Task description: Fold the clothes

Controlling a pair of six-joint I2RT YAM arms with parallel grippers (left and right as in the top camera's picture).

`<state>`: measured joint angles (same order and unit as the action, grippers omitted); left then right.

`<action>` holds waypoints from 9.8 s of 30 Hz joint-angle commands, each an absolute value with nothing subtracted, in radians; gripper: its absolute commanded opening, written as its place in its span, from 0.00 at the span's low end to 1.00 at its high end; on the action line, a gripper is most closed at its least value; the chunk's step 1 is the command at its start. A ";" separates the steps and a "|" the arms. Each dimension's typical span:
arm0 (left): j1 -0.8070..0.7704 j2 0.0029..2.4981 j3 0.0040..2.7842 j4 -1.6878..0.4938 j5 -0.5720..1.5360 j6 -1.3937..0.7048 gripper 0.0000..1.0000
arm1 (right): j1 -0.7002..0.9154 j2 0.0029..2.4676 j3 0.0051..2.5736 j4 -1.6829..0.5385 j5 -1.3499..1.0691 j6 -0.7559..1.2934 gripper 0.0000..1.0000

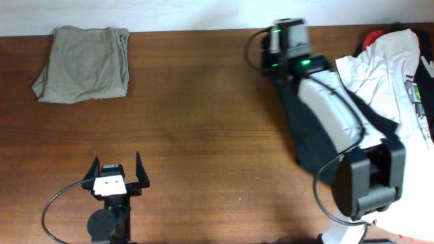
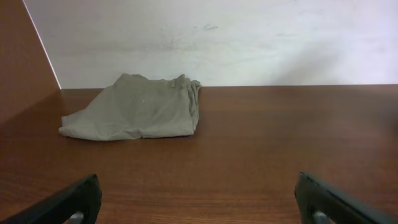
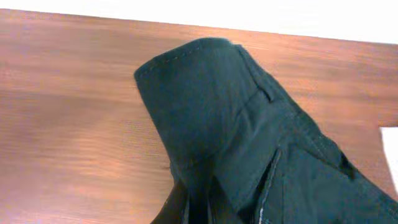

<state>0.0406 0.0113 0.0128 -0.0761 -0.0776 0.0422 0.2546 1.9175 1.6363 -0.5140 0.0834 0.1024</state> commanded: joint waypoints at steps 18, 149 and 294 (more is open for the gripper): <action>0.044 0.006 0.009 -0.079 -0.067 0.054 0.99 | 0.727 2.022 1.655 -0.463 -0.335 0.435 0.82; -0.076 1.986 2.193 -1.687 0.194 -0.087 0.00 | 0.160 1.841 1.161 -0.780 -0.225 0.382 0.83; -0.272 2.207 1.766 -1.391 0.029 -0.193 0.99 | 0.378 2.037 1.536 -1.646 0.245 0.620 0.47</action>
